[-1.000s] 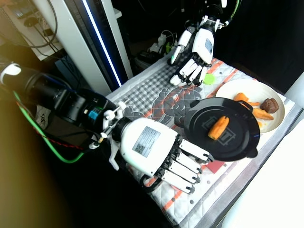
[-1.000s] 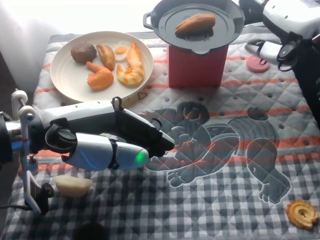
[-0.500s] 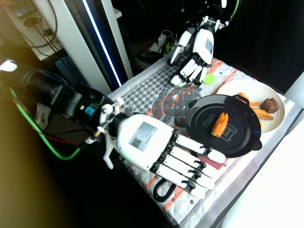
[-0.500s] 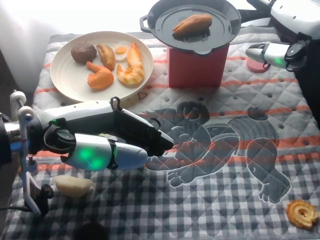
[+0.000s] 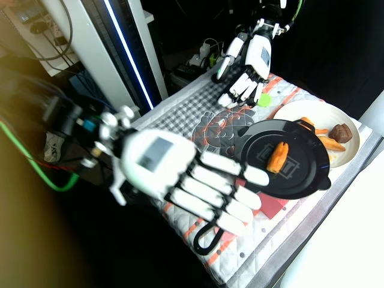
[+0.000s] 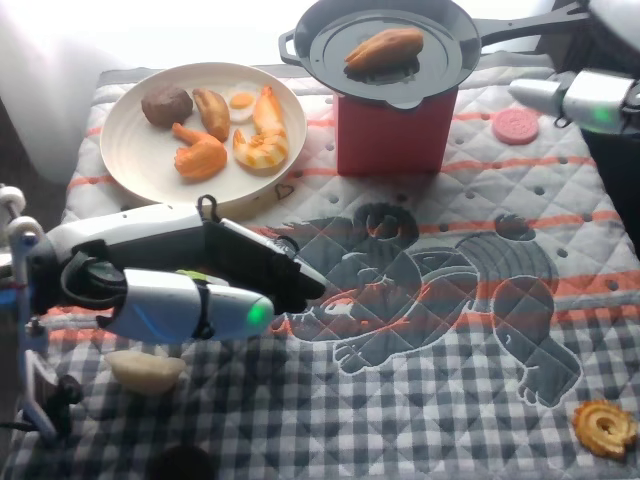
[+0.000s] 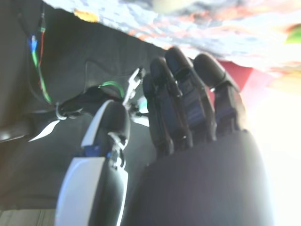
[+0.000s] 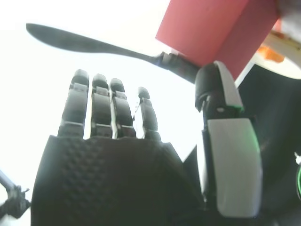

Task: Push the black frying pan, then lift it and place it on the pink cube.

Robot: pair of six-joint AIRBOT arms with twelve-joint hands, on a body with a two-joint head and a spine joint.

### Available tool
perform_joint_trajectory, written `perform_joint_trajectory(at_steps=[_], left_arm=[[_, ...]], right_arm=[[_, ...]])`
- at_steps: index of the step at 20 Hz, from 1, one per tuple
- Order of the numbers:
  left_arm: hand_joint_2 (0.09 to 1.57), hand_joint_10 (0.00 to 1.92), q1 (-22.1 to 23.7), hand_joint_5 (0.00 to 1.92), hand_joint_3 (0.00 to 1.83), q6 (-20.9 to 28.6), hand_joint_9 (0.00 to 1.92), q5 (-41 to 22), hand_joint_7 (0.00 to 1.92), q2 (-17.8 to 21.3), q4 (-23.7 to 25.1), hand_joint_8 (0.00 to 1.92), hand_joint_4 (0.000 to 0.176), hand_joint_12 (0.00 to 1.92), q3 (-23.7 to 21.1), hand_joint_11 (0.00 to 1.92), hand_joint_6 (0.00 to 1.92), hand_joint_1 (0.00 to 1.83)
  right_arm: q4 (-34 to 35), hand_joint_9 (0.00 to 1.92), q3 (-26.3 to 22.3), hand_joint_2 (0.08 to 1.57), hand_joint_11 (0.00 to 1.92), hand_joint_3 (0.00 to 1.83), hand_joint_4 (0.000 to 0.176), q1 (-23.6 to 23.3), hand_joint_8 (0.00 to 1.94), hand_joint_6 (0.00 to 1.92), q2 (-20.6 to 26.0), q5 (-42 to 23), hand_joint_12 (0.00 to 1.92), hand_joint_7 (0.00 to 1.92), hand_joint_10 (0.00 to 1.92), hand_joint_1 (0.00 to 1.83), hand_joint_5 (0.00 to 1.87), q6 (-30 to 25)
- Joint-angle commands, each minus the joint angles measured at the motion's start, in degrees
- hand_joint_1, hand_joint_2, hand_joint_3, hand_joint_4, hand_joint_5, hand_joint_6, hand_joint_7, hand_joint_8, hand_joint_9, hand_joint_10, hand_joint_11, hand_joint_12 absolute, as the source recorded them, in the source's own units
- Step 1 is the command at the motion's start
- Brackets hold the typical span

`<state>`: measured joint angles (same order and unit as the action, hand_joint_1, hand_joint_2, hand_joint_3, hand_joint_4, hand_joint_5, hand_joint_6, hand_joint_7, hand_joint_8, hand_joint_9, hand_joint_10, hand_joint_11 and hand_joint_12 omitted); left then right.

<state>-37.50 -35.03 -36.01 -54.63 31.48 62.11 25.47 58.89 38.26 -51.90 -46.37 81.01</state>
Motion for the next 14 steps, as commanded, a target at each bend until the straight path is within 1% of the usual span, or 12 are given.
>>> perform_joint_trajectory(at_steps=[1, 2, 3, 5, 6, 7, 8, 9, 11, 12, 13, 14], left_arm=[[1.35, 0.5, 0.28, 0.66, 0.0, 0.24, 0.53, -7.19, 0.72, 0.71, -2.14, 0.0, 0.0, 1.53, -0.36, 0.02, 0.0, 0.61], [1.36, 0.5, 0.29, 0.64, 0.0, -0.58, 0.51, -7.99, 0.7, 1.63, -2.83, 0.0, 0.0, 1.54, -1.01, 0.0, 0.0, 0.58], [1.37, 0.49, 0.29, 0.63, 0.01, -1.31, 0.5, -8.72, 0.69, 2.25, -3.54, 0.0, 0.0, 1.52, -1.45, 0.0, 0.0, 0.54], [1.39, 0.45, 0.18, 0.59, 0.01, -4.08, 0.43, -11.51, 0.62, 4.29, -6.44, 0.0, 0.0, 1.42, -2.93, 0.0, 0.0, 0.53], [1.4, 0.43, -0.26, 0.54, 0.01, -5.79, 0.39, -13.27, 0.58, 5.23, -8.24, 0.0, 0.0, 1.39, -3.54, 0.0, 0.0, 0.49], [1.4, 0.42, -0.8, 0.52, 0.01, -6.67, 0.37, -14.38, 0.55, 5.83, -9.43, 0.0, 0.0, 1.42, -3.91, 0.0, 0.0, 0.45], [1.38, 0.41, -1.64, 0.51, 0.0, -8.03, 0.36, -16.44, 0.53, 6.73, -11.57, 0.0, 0.0, 1.46, -4.43, 0.0, 0.0, 0.49], [1.35, 0.35, -2.34, 0.44, 0.0, -8.9, 0.28, -17.88, 0.42, 7.33, -12.93, 0.0, 0.0, 1.42, -4.76, 0.0, 0.0, 0.57], [1.33, 0.2, -3.34, 0.26, 0.0, -10.47, 0.11, -20.4, 0.2, 8.55, -15.45, 0.0, 0.0, 1.18, -5.48, 0.0, 0.0, 0.62], [1.34, 0.13, -3.69, 0.16, 0.0, -10.91, 0.04, -21.34, 0.09, 8.97, -16.44, 0.0, 0.001, 0.89, -5.68, 0.0, 0.0, 0.56], [1.33, 0.04, -4.12, 0.07, 0.0, -11.63, 0.01, -22.52, 0.02, 9.43, -17.6, 0.0, 0.011, 0.68, -5.95, 0.0, 0.0, 0.43], [1.32, 0.01, -4.92, 0.01, 0.0, -12.99, 0.0, -24.33, 0.0, 10.1, -19.42, 0.0, 0.023, 0.4, -6.35, 0.0, 0.0, 0.36]], right_arm=[[-1.99, 0.0, -1.09, 1.14, 0.0, 0.0, 0.111, -0.05, 0.0, 0.0, 0.88, -9.05, 0.0, 0.0, 0.0, 0.59, 0.0, 0.01], [-3.0, 0.0, -3.22, 1.14, 0.0, 0.0, 0.101, 0.83, 0.0, 0.0, 2.81, -11.3, 0.0, 0.0, 0.0, 0.62, 0.0, 0.01], [-3.57, 0.0, -4.65, 1.14, 0.0, 0.0, 0.081, 1.53, 0.0, 0.0, 4.07, -12.86, 0.0, 0.0, 0.0, 0.7, 0.0, 0.01], [-5.51, 0.0, -8.79, 1.15, 0.0, 0.0, 0.09, 3.83, 0.0, 0.0, 7.76, -17.54, 0.0, 0.0, 0.0, 0.72, 0.0, 0.01], [-6.18, 0.0, -10.4, 1.13, 0.0, 0.0, 0.104, 5.01, 0.0, 0.0, 9.27, -19.63, 0.0, 0.0, 0.0, 0.64, 0.0, 0.01], [-6.53, 0.0, -11.44, 1.11, 0.0, 0.0, 0.113, 5.79, 0.0, 0.0, 10.4, -21.05, 0.0, 0.0, 0.0, 0.63, 0.0, 0.01], [-7.02, 0.0, -12.98, 1.11, 0.0, 0.0, 0.12, 7.24, 0.0, 0.0, 11.75, -23.12, 0.0, 0.0, 0.0, 0.59, 0.0, 0.01], [-7.38, 0.0, -14.17, 1.13, 0.0, 0.0, 0.104, 8.37, 0.0, 0.0, 12.93, -24.58, 0.0, 0.0, 0.0, 0.58, 0.0, 0.0], [-7.64, 0.0, -16.28, 1.14, 0.0, 0.0, 0.107, 11.04, 0.0, 0.0, 15.06, -28.08, 0.0, 0.0, 0.0, 0.65, 0.0, -0.02], [-7.64, 0.0, -16.92, 1.15, 0.0, 0.0, 0.103, 11.99, 0.0, 0.0, 15.75, -29.55, 0.0, 0.0, 0.0, 0.64, 0.0, -0.04], [-7.64, 0.0, -17.61, 1.15, 0.0, 0.0, 0.098, 13.19, 0.0, 0.0, 16.53, -31.01, 0.0, 0.0, 0.0, 0.6, 0.0, -0.4], [-7.63, 0.0, -18.08, 1.14, 0.0, 0.0, 0.11, 14.62, 0.0, 0.0, 17.08, -32.64, 0.0, 0.0, 0.0, 0.59, 0.0, -1.14]])
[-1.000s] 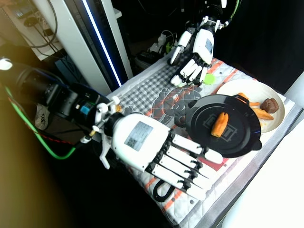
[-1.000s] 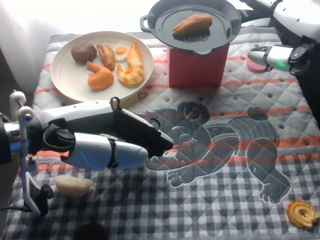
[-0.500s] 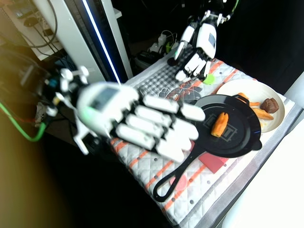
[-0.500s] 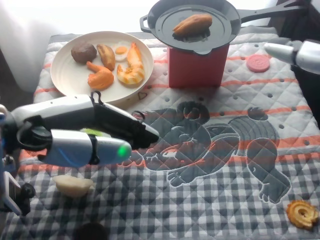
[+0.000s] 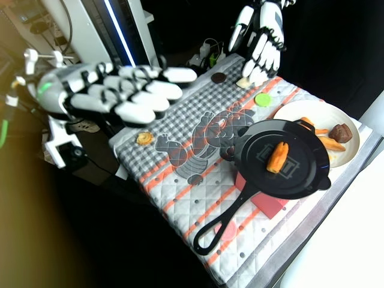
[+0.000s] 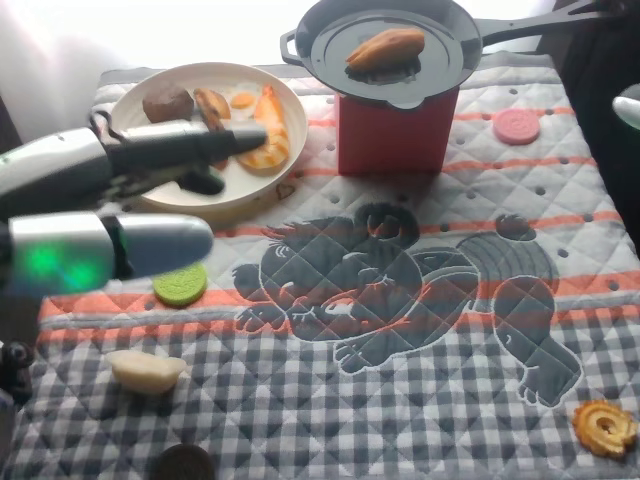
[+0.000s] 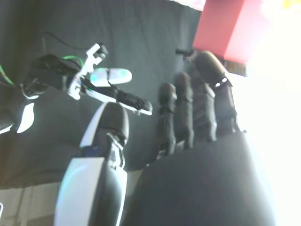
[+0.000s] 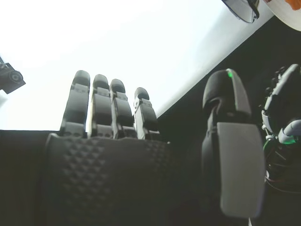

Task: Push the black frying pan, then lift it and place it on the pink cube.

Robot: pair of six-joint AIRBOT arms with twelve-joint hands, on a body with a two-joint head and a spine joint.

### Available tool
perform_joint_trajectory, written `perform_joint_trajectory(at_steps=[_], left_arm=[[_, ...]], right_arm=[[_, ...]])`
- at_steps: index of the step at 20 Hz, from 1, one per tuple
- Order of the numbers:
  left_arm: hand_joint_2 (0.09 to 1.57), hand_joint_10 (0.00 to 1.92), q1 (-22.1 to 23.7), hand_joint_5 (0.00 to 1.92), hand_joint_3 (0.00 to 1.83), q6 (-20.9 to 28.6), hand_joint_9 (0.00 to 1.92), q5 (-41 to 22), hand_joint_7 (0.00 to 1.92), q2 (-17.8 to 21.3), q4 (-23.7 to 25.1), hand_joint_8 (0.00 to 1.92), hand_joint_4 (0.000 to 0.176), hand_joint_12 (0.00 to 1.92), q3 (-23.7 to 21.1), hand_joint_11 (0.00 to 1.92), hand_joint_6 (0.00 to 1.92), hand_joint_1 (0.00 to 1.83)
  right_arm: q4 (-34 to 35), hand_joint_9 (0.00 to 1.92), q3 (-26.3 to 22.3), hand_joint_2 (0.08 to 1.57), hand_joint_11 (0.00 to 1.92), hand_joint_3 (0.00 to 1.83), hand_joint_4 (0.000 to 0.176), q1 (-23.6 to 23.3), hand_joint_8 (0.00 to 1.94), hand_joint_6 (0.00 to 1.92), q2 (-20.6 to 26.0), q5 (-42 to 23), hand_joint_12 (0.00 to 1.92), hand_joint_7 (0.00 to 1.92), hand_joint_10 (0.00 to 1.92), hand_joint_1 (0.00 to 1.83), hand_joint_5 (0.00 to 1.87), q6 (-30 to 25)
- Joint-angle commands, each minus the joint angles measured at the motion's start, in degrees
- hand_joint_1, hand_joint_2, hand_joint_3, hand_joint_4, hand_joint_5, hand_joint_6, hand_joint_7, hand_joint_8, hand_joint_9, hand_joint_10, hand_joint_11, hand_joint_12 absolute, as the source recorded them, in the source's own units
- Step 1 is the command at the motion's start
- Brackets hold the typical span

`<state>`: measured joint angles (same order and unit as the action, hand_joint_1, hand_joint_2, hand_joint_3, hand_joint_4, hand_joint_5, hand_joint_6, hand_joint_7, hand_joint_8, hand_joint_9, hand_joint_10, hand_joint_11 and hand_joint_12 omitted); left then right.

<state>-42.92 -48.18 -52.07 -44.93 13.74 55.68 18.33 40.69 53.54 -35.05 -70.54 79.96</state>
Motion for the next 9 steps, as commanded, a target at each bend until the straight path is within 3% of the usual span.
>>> perform_joint_trajectory(at_steps=[1, 2, 3, 4, 7, 9], left_arm=[[1.28, 0.0, -0.28, 0.0, 0.0, -0.87, 0.0, -9.77, 0.0, 0.88, -3.37, 0.0, 0.036, 0.08, -0.21, 0.0, 0.0, 0.35], [1.27, 0.0, -1.57, 0.0, 0.0, -1.72, 0.0, -11.95, 0.0, 1.46, -5.43, 0.0, 0.009, 0.01, -0.45, 0.0, 0.0, 0.29], [1.25, 0.0, -2.22, 0.0, 0.0, -2.19, 0.0, -13.31, 0.0, 1.75, -6.66, 0.0, 0.004, 0.0, -0.56, 0.0, 0.0, 0.28], [1.21, 0.0, -3.0, 0.0, 0.0, -2.71, 0.0, -14.77, 0.0, 2.09, -8.01, 0.0, 0.0, 0.0, -0.72, 0.0, 0.0, 0.23], [1.13, 0.0, -5.02, 0.0, 0.0, -4.2, 0.0, -20.56, 0.0, 2.51, -12.16, 0.0, 0.0, 0.0, -1.0, 0.0, 0.0, 0.32], [1.1, 0.0, -6.3, 0.0, 0.0, -4.63, 0.0, -25.36, 0.0, 2.46, -15.06, 0.0, 0.069, 0.0, -1.2, 0.0, 0.0, 0.26]], right_arm=[[-0.47, 0.0, -0.06, 1.14, 0.0, 0.0, 0.104, 0.43, 0.0, 0.0, 0.45, -9.78, 0.0, 0.0, 0.0, 0.56, 0.0, -0.91], [-0.35, 0.0, -0.08, 1.12, 0.0, 0.0, 0.114, 1.92, 0.0, 0.0, 0.61, -11.32, 0.0, 0.0, 0.0, 0.54, 0.0, -2.69], [-0.34, 0.0, -0.15, 1.11, 0.0, 0.0, 0.121, 2.69, 0.0, 0.0, 0.72, -12.48, 0.0, 0.0, 0.0, 0.54, 0.0, -3.61], [-0.2, 0.0, -0.33, 1.11, 0.0, 0.0, 0.109, 3.45, 0.0, 0.0, 0.84, -13.66, 0.0, 0.0, 0.0, 0.55, 0.0, -4.0], [0.72, 0.0, -1.53, 1.11, 0.0, 0.0, 0.101, 7.17, 0.0, 0.0, 1.6, -19.81, 0.0, 0.0, 0.0, 0.53, 0.0, -5.12], [2.01, 0.0, -1.58, 1.09, 0.0, 0.0, 0.074, 10.27, 0.0, 0.0, 1.64, -25.18, 0.0, 0.0, 0.0, 0.5, 0.0, -7.43]])
